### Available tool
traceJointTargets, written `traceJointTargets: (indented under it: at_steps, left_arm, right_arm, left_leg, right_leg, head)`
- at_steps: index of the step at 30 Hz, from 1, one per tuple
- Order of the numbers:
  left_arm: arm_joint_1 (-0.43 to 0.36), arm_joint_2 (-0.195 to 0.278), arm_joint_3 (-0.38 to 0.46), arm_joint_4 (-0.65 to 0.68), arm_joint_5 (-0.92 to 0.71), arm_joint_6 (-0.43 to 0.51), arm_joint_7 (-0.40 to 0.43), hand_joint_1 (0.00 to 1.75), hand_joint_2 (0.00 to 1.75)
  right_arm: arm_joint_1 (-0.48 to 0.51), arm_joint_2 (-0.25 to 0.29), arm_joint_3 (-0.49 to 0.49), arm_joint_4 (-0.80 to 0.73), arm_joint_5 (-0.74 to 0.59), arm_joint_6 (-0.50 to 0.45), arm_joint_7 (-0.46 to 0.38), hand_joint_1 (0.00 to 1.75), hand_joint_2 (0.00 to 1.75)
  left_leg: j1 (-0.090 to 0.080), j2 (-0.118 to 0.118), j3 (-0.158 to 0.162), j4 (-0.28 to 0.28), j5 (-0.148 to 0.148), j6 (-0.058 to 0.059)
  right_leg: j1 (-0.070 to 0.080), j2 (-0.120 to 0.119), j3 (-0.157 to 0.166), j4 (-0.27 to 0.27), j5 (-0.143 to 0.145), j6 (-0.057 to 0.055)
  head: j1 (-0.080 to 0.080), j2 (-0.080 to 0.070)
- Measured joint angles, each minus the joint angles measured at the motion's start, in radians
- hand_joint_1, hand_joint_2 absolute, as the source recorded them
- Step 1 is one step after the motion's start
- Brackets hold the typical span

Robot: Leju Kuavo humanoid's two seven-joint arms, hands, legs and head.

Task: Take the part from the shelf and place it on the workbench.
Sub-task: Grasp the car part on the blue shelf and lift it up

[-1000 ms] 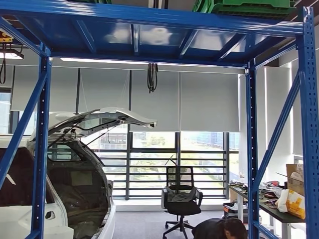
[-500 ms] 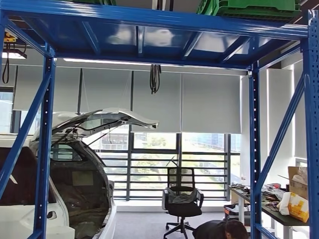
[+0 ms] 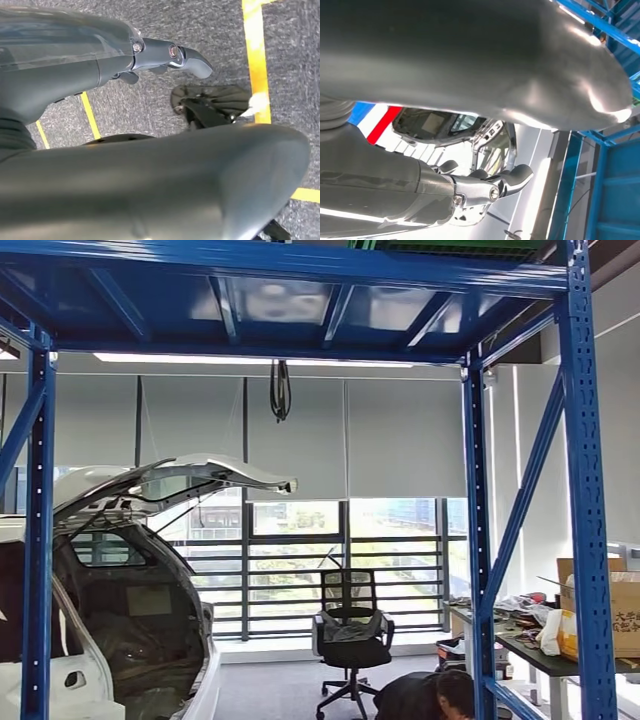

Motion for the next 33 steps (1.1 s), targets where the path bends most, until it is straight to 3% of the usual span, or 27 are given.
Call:
traceJointTargets:
  at_steps: [1,3,6,8,10,12,13,14,15,17,18,21,24,27,28,29,30,32,33]
  left_arm:
    - [0.0,0.0,0.0,0.0,0.0,0.0,0.0,0.0,0.0]
    - [-0.001,0.0,0.001,0.0,0.0,0.0,0.0,0.0,0.0]
    - [0.0,0.0,0.002,0.0,0.0,0.0,-0.001,0.0,0.0]
    - [-0.001,0.0,0.002,0.0,0.0,0.0,-0.001,0.0,0.0]
    - [-0.004,0.001,0.002,0.0,0.0,0.0,-0.002,0.0,0.0]
    - [-0.005,0.001,0.002,0.0,0.0,0.0,-0.002,0.0,0.0]
    - [-0.005,0.0,0.002,0.0,0.0,0.0,-0.002,0.0,0.0]
    - [-0.004,0.0,0.002,0.0,0.0,0.0,-0.002,0.0,0.0]
    - [-0.003,0.0,0.002,0.0,0.0,0.0,-0.002,0.0,0.0]
    - [-0.003,0.0,0.002,0.0,0.0,0.0,-0.002,0.0,0.0]
    - [-0.003,0.0,0.002,0.0,0.0,0.0,-0.002,0.0,0.0]
    - [-0.004,-0.002,0.002,0.0,0.0,-0.001,-0.002,0.0,0.0]
    - [-0.005,-0.002,0.002,0.0,0.0,-0.001,-0.002,0.0,0.0]
    - [-0.003,-0.002,0.002,0.0,0.0,-0.001,-0.003,0.0,0.0]
    - [-0.001,-0.002,0.002,0.0,0.0,-0.001,-0.003,0.0,0.0]
    - [0.001,-0.002,0.002,0.0,0.0,-0.001,-0.003,0.0,0.0]
    - [0.002,-0.002,0.002,0.0,0.0,-0.001,-0.003,0.0,0.0]
    - [0.002,-0.002,0.002,0.0,0.0,-0.001,-0.003,0.0,0.0]
    - [0.002,-0.002,0.002,0.0,0.0,-0.001,-0.003,0.0,0.0]
  right_arm:
    - [0.0,-0.001,0.0,0.0,0.0,0.0,0.0,0.0,0.0]
    - [0.0,-0.002,0.0,0.0,0.0,0.001,-0.001,0.0,0.0]
    - [-0.001,-0.005,0.002,0.001,0.0,0.002,-0.001,0.0,0.0]
    - [-0.003,-0.007,0.003,0.001,-0.001,0.003,-0.002,0.0,0.0]
    - [-0.006,-0.012,0.003,0.001,-0.001,0.004,-0.002,0.0,0.0]
    - [-0.005,-0.017,0.005,0.001,-0.001,0.006,-0.002,0.0,0.0]
    - [-0.003,-0.02,0.006,0.001,-0.001,0.008,-0.002,0.0,0.0]
    - [-0.002,-0.022,0.007,0.002,0.0,0.008,-0.002,0.0,0.0]
    - [-0.001,-0.024,0.008,0.002,0.0,0.009,-0.002,0.0,0.0]
    - [-0.001,-0.028,0.008,0.002,0.001,0.009,-0.002,0.0,0.0]
    - [-0.001,-0.029,0.008,0.002,0.001,0.009,-0.002,0.0,0.0]
    - [-0.001,-0.034,0.008,0.002,0.001,0.009,0.0,0.0,0.0]
    - [-0.001,-0.037,0.008,0.001,-0.001,0.01,-0.001,0.0,0.0]
    - [0.002,-0.038,0.009,0.001,-0.003,0.01,-0.001,0.0,0.0]
    - [0.004,-0.038,0.009,0.001,-0.003,0.01,-0.001,0.0,0.0]
    - [0.005,-0.038,0.009,0.001,-0.003,0.011,-0.001,0.0,0.0]
    - [0.006,-0.038,0.009,0.002,-0.003,0.011,-0.001,0.0,0.0]
    - [0.007,-0.039,0.009,0.002,-0.004,0.011,-0.001,0.0,0.0]
    - [0.006,-0.039,0.009,0.002,-0.004,0.011,-0.001,0.0,0.0]
  left_leg:
    - [-0.002,0.0,0.022,-0.066,0.047,0.006]
    - [-0.009,-0.001,0.057,-0.173,0.096,0.016]
    - [-0.016,-0.002,0.068,-0.207,0.096,0.023]
    - [-0.011,-0.002,0.078,-0.215,0.098,0.03]
    - [-0.006,-0.002,0.09,-0.222,0.094,0.039]
    - [-0.006,-0.002,0.098,-0.222,0.086,0.045]
    - [-0.006,-0.002,0.102,-0.222,0.082,0.045]
    - [-0.006,-0.002,0.108,-0.222,0.077,0.045]
    - [-0.006,-0.003,0.116,-0.222,0.071,0.044]
    - [-0.008,-0.005,0.133,-0.222,0.059,0.039]
    - [-0.008,-0.006,0.138,-0.222,0.054,0.035]
    - [-0.009,-0.005,0.141,-0.225,0.047,0.02]
    - [-0.007,-0.004,0.132,-0.195,0.022,0.006]
    - [-0.005,-0.004,0.036,-0.014,-0.052,-0.003]
    - [-0.004,-0.004,0.004,0.038,-0.063,-0.005]
    - [-0.003,-0.004,-0.012,0.054,-0.053,-0.007]
    - [-0.002,-0.004,-0.008,0.03,-0.023,-0.007]
    - [0.0,-0.004,0.04,-0.09,0.057,-0.005]
    - [0.0,-0.004,0.066,-0.149,0.08,-0.002]
  right_leg:
    - [0.001,0.002,0.007,0.0,-0.006,0.001]
    - [0.003,0.005,0.017,0.001,-0.016,0.007]
    - [0.003,0.007,0.02,0.0,-0.027,0.024]
    - [0.002,0.005,0.023,0.01,-0.041,0.035]
    - [-0.001,0.003,-0.015,0.092,-0.082,0.046]
    - [-0.003,0.001,-0.092,0.225,-0.126,0.055]
    - [-0.004,0.001,-0.122,0.266,-0.129,0.057]
    - [-0.005,-0.001,-0.135,0.271,-0.111,0.058]
    - [-0.005,-0.002,-0.128,0.235,-0.074,0.058]
    - [-0.002,-0.005,-0.081,0.106,0.007,0.051]
    - [0.0,-0.006,-0.059,0.053,0.028,0.045]
    - [0.007,-0.005,-0.043,0.012,0.026,0.027]
    - [0.0,-0.006,-0.03,-0.002,0.025,0.012]
    - [-0.002,-0.007,-0.018,-0.007,0.016,0.001]
    - [-0.002,-0.006,-0.013,-0.007,0.012,0.001]
    - [-0.002,-0.005,-0.007,-0.006,0.007,0.002]
    - [-0.002,-0.003,0.001,-0.006,0.001,0.004]
    - [-0.002,-0.001,0.022,-0.006,-0.014,0.011]
    - [-0.001,0.0,0.031,-0.005,-0.022,0.017]
  head:
    - [0.0,0.0]
    - [0.0,0.0]
    - [0.0,0.0]
    - [0.0,0.0]
    - [0.0,0.0]
    - [0.0,0.0]
    - [0.0,0.0]
    - [0.0,0.0]
    - [0.0,0.0]
    - [0.0,0.0]
    - [0.0,0.0]
    - [-0.001,0.001]
    - [-0.001,0.0]
    - [-0.001,0.0]
    - [-0.001,0.0]
    - [-0.001,0.0]
    - [-0.001,0.0]
    - [-0.001,0.0]
    - [-0.001,0.0]
